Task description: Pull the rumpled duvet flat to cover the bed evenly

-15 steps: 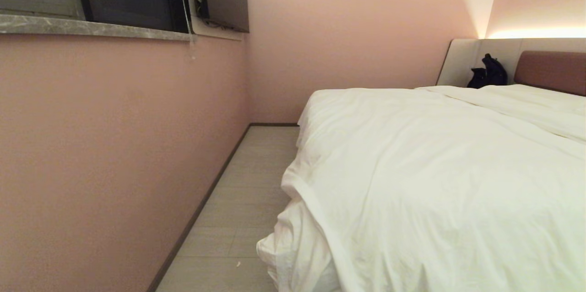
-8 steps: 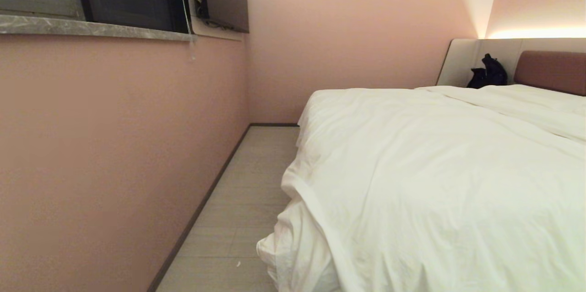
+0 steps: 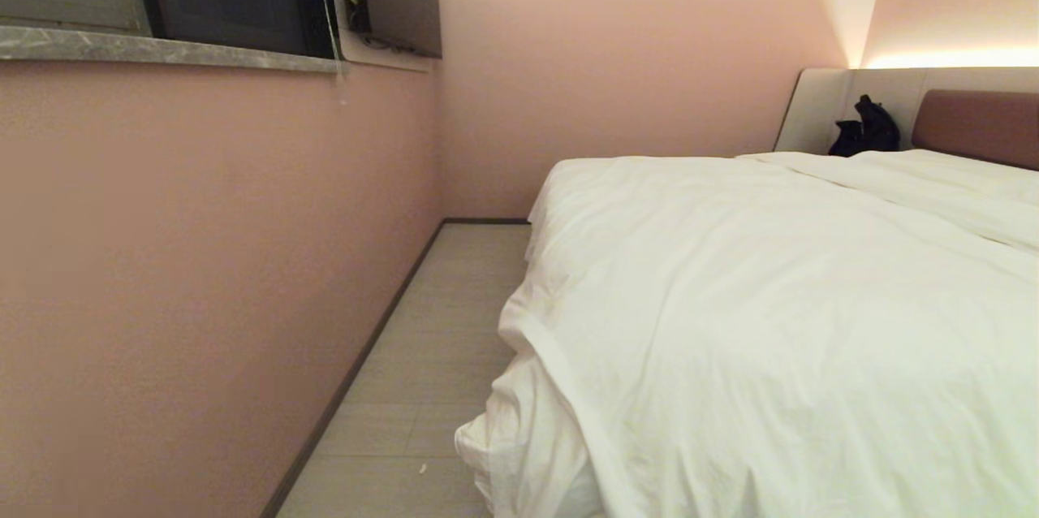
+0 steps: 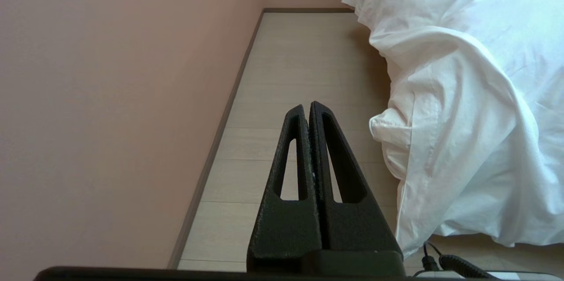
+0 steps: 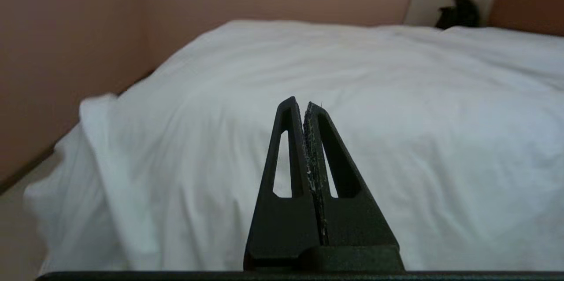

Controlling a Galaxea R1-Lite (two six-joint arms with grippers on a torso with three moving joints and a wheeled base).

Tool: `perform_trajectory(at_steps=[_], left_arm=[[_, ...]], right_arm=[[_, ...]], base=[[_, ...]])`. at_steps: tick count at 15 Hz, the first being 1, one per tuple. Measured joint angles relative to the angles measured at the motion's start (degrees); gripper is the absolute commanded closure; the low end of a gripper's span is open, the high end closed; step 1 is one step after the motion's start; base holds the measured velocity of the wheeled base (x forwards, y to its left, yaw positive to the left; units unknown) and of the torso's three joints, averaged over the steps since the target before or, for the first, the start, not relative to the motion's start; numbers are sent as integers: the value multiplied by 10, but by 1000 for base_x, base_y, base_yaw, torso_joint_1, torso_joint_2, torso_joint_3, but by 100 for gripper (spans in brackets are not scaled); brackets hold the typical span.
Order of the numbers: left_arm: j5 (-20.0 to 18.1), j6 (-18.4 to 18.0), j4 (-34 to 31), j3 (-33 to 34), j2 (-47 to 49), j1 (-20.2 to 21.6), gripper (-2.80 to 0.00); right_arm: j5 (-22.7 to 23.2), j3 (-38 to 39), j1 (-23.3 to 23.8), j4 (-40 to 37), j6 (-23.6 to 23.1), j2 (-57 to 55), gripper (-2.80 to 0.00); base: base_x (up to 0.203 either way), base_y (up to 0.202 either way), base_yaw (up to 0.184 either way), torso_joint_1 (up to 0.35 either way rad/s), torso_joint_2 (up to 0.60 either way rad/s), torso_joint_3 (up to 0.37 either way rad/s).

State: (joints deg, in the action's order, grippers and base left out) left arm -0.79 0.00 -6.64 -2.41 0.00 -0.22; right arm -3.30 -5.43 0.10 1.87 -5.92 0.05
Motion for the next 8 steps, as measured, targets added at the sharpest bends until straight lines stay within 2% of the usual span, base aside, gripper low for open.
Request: perform_trajectory(at_steps=[4,8], left_arm=[[0,0,0,0,0,0,0],[0,-2,0,0,0,0,0]], right_arm=[[36,49,0,10,8,0,0],[42,53,0,-15,28,0,0]], base=[[0,0,0,0,0,0],[0,0,0,0,0,0]])
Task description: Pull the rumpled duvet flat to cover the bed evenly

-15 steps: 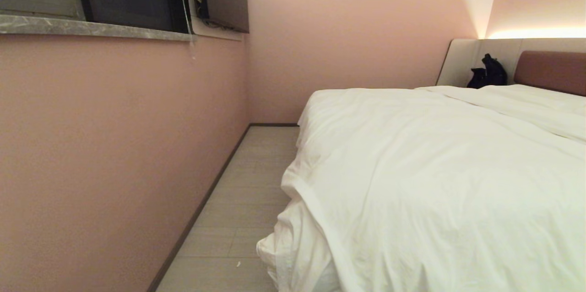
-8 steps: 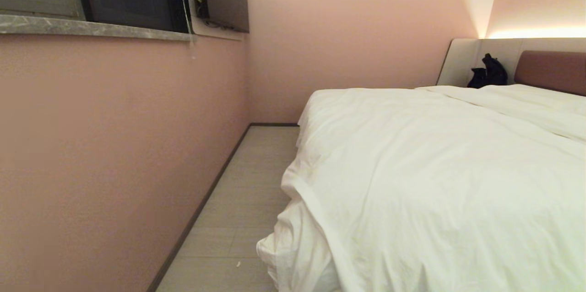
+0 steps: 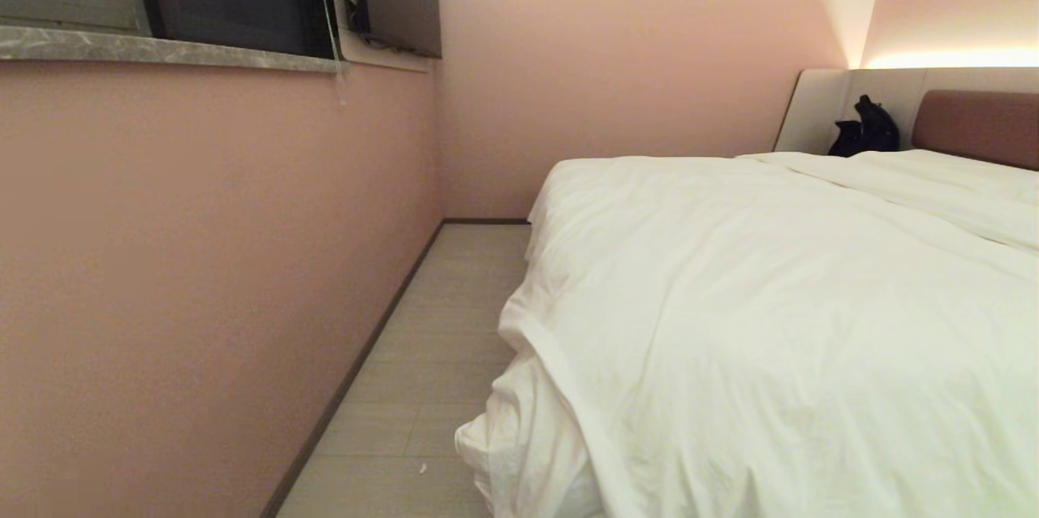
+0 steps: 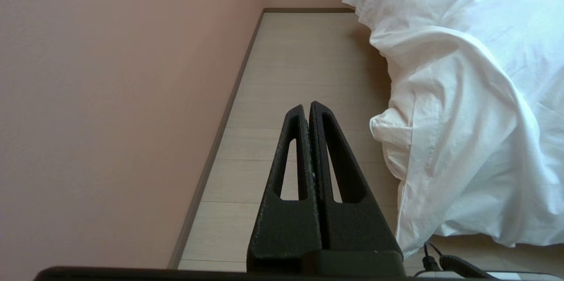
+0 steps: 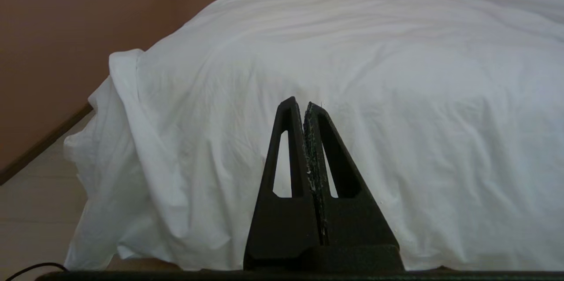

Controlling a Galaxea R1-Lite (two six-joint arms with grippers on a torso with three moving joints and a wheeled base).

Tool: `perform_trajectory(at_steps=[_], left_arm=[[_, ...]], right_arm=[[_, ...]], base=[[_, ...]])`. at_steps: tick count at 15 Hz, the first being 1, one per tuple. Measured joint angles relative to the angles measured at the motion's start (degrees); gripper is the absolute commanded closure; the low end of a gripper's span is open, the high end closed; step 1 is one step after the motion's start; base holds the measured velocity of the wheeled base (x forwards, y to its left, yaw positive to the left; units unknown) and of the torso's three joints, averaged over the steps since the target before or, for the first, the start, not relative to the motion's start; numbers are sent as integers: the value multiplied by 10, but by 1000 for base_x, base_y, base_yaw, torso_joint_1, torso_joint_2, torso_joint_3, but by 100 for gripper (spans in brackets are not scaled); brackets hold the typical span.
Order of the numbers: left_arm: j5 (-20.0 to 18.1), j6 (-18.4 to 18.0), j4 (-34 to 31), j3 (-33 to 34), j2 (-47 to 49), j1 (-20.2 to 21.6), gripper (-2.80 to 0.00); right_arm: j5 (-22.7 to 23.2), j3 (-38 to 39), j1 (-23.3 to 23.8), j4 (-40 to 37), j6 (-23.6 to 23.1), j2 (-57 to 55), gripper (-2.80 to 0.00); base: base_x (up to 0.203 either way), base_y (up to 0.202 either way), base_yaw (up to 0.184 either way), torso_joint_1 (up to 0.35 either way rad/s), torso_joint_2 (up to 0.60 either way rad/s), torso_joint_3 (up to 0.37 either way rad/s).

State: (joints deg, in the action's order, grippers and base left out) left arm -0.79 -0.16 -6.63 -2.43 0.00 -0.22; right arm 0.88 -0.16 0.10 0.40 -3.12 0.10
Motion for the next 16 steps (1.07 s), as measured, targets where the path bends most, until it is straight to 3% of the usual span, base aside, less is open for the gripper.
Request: perform_trajectory(at_steps=[13,16], left_arm=[[0,-2,0,0,0,0,0],[0,-2,0,0,0,0,0]], right_arm=[[-2,1,0,-3,14,0,0],[-2,1,0,-3,14,0,0]], base=[[0,0,0,0,0,0],[-139,0,0,5,1,2]])
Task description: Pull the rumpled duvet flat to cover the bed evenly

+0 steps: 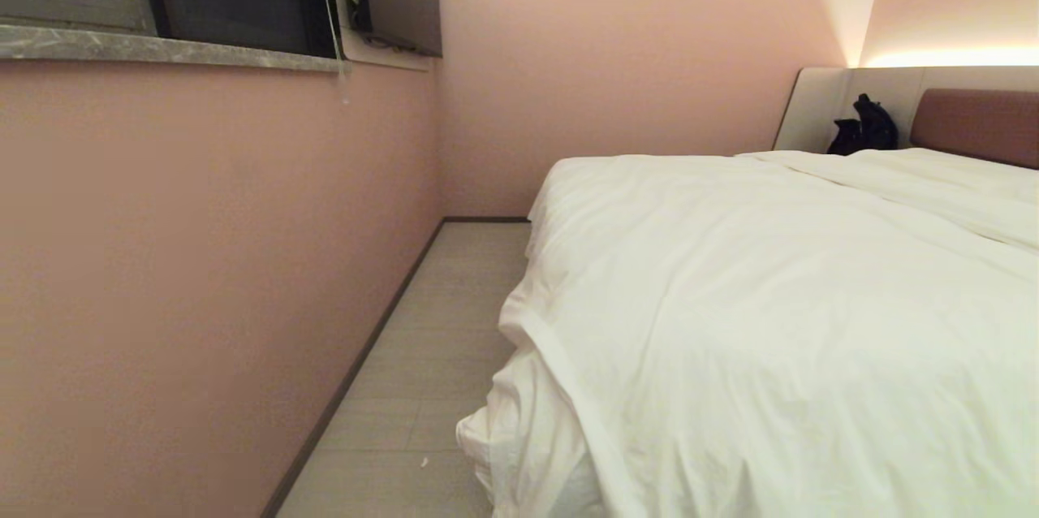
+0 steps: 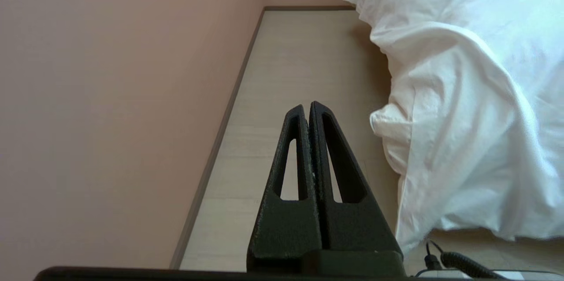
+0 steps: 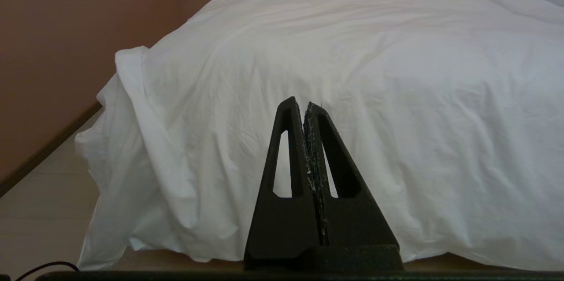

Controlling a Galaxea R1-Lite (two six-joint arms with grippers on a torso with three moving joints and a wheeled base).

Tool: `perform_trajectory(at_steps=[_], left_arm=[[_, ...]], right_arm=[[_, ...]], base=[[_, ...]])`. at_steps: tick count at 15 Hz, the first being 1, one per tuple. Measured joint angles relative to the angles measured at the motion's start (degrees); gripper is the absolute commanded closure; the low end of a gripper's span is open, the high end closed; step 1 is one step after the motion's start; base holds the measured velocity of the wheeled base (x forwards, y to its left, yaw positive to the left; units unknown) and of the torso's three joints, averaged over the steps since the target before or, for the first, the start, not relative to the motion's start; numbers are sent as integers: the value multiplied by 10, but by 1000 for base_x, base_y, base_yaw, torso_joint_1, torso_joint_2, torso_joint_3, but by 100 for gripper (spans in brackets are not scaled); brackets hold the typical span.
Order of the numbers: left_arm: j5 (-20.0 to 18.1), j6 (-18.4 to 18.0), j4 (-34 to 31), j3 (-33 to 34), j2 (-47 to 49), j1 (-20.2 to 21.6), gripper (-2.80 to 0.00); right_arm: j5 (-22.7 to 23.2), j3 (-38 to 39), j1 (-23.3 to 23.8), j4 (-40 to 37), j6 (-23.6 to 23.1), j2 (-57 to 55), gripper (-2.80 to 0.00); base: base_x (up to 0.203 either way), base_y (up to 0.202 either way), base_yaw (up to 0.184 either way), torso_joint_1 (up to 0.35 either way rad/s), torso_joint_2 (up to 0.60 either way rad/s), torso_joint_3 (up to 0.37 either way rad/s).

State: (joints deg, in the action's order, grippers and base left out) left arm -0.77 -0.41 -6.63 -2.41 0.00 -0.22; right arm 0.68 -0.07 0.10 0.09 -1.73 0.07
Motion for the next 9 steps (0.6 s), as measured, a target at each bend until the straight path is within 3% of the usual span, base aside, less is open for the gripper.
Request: perform_trajectory(at_steps=[9], left_arm=[[1,4,0,0,0,0,0]], right_arm=[[-1,0,0,0,0,0,0]], base=[[-193,0,0,2,1,1]])
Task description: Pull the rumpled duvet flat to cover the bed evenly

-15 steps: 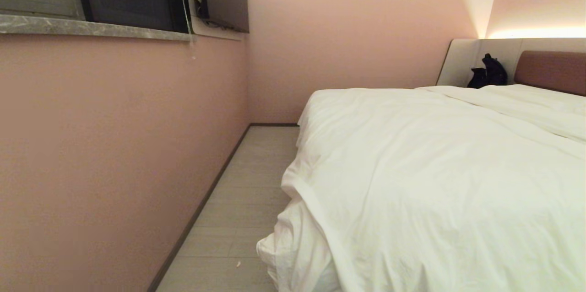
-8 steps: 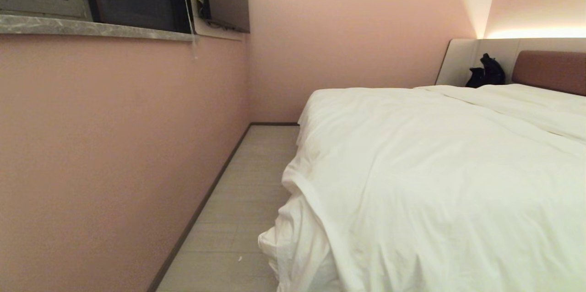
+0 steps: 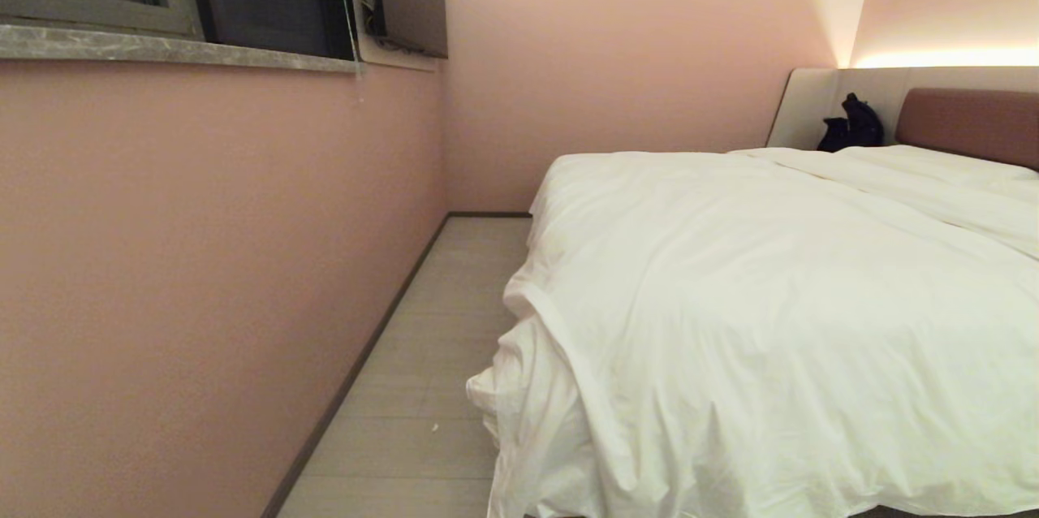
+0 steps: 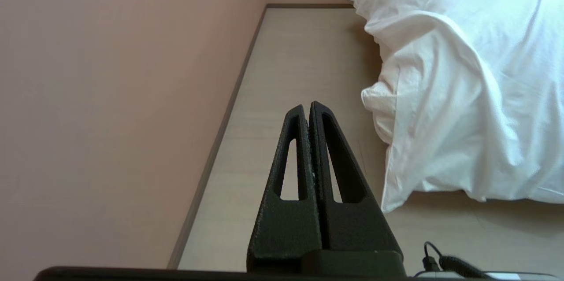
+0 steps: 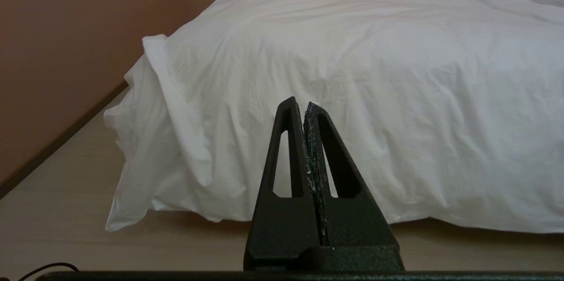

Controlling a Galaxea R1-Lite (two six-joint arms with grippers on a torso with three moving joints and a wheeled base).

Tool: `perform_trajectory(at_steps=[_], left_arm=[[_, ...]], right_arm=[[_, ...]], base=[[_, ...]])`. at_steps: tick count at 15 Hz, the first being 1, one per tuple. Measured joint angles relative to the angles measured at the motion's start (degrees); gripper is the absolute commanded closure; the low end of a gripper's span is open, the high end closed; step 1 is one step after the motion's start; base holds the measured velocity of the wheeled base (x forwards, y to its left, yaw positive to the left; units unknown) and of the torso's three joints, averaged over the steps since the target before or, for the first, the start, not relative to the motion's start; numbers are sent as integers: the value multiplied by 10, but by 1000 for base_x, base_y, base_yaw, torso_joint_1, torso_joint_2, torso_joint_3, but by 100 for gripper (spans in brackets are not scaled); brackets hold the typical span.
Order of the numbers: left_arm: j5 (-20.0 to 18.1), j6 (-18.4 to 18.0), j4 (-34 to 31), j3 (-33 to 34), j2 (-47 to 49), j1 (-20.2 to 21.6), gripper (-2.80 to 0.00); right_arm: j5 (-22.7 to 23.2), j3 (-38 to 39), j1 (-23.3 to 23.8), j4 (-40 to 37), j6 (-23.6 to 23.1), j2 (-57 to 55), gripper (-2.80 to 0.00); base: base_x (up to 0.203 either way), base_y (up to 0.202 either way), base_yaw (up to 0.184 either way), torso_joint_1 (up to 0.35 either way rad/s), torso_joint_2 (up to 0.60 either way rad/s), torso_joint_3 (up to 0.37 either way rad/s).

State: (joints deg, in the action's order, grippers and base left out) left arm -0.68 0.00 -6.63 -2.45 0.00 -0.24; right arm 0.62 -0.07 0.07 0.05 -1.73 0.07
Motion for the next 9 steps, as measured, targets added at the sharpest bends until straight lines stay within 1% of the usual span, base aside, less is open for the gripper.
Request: perform_trajectory(at_steps=[9], left_arm=[[0,0,0,1,0,0,0]], right_arm=[[0,0,0,0,0,0,0]], base=[[-188,0,1,1,2,4]])
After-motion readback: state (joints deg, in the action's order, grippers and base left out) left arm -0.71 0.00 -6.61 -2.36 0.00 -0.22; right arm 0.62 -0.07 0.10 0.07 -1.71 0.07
